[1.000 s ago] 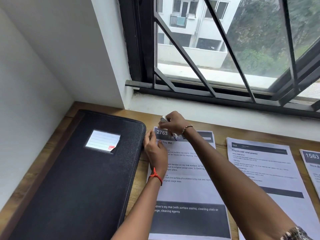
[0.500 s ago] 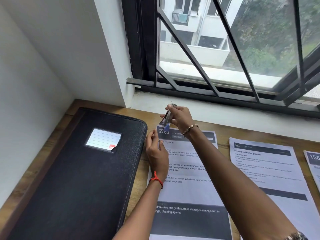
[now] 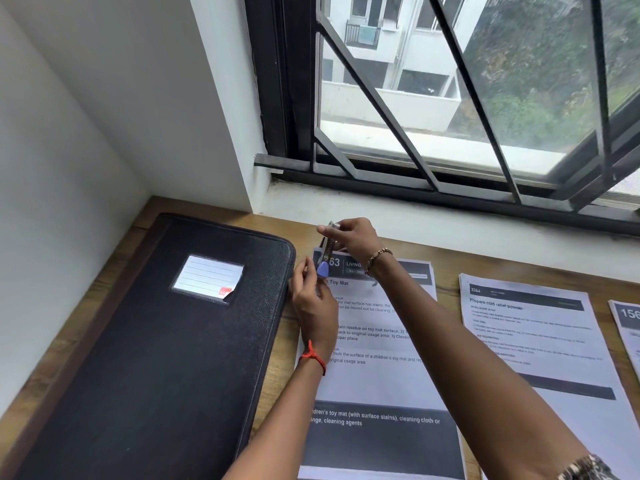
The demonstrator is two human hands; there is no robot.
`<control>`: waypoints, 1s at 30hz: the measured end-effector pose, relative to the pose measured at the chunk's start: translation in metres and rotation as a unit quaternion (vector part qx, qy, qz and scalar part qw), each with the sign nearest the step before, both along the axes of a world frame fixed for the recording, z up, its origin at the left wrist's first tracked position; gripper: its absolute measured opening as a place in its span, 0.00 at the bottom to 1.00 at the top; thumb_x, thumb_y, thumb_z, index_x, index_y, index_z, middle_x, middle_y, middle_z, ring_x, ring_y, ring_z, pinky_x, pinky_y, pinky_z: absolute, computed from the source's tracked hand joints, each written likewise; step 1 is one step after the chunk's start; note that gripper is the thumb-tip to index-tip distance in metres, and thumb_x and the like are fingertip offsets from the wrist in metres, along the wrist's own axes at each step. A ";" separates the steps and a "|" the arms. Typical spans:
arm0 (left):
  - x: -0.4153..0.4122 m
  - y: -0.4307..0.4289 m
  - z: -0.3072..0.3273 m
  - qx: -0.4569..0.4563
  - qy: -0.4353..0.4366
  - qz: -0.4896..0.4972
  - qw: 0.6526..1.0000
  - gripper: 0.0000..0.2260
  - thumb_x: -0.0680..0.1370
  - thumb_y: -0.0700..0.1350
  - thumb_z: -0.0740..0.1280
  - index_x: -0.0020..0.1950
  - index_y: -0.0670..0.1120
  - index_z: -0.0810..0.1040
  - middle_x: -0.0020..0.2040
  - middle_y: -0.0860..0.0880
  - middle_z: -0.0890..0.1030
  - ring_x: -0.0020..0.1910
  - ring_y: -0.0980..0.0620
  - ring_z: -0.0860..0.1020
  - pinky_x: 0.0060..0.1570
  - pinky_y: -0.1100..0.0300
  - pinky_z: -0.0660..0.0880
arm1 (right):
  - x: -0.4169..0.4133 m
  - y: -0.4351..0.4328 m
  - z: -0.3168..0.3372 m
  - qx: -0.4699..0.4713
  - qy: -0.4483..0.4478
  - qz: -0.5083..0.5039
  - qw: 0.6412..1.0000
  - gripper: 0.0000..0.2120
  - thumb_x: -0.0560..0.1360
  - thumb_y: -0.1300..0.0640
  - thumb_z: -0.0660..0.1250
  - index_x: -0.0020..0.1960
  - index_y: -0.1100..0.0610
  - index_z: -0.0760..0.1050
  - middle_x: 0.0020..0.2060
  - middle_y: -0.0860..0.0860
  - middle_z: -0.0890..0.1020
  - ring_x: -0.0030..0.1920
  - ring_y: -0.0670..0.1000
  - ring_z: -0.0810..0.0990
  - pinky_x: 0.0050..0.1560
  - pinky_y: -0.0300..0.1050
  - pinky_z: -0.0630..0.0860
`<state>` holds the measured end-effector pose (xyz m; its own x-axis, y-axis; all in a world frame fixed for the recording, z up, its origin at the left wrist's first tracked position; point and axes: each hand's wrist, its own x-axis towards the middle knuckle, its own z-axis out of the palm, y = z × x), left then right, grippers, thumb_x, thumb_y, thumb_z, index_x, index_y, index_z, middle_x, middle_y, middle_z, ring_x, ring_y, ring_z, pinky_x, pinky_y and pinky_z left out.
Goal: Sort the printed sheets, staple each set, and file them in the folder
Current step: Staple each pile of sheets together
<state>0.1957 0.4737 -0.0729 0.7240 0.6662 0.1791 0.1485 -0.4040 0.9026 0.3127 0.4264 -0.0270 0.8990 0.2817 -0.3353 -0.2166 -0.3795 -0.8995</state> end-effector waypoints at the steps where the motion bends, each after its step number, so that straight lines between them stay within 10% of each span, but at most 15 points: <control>1: 0.000 0.000 0.001 -0.002 0.007 -0.003 1.000 0.19 0.75 0.29 0.63 0.66 0.35 0.71 0.64 0.39 0.73 0.63 0.43 0.72 0.60 0.75 0.64 | 0.000 0.000 -0.001 -0.007 -0.005 0.002 1.000 0.14 0.71 0.52 0.71 0.39 0.62 0.73 0.31 0.53 0.77 0.23 0.39 0.76 0.26 0.32 0.70; 5: 0.000 0.000 0.000 0.002 0.022 -0.009 1.000 0.20 0.75 0.30 0.63 0.67 0.36 0.70 0.66 0.39 0.72 0.64 0.42 0.71 0.64 0.43 0.69 | 0.002 0.001 -0.004 -0.017 -0.017 0.032 0.999 0.15 0.72 0.51 0.70 0.36 0.59 0.70 0.31 0.53 0.75 0.29 0.45 0.75 0.32 0.39 0.70; 11: 0.000 0.001 0.000 0.009 0.035 -0.019 0.999 0.21 0.76 0.30 0.61 0.69 0.38 0.68 0.67 0.42 0.72 0.64 0.42 0.68 0.64 0.54 0.69 | 0.007 -0.009 -0.003 0.006 0.066 0.143 0.988 0.12 0.68 0.62 0.74 0.47 0.61 0.74 0.47 0.63 0.82 0.48 0.60 0.81 0.56 0.56 0.76; 24: 0.000 0.001 0.002 0.019 0.053 -0.019 0.998 0.22 0.76 0.29 0.60 0.70 0.36 0.66 0.69 0.41 0.69 0.67 0.43 0.66 0.66 0.63 0.61 | 0.014 -0.012 -0.003 0.029 0.085 0.210 0.974 0.14 0.67 0.71 0.72 0.49 0.63 0.73 0.41 0.58 0.80 0.44 0.57 0.78 0.57 0.57 0.74; 30: 0.000 0.000 0.007 -0.023 0.046 -0.024 0.998 0.23 0.74 0.32 0.55 0.70 0.35 0.65 0.69 0.40 0.70 0.68 0.43 0.65 0.69 0.48 0.63 | 0.012 -0.010 -0.009 0.014 0.076 0.179 0.981 0.27 0.65 0.65 0.75 0.59 0.74 0.68 0.40 0.60 0.78 0.45 0.57 0.76 0.50 0.57 0.75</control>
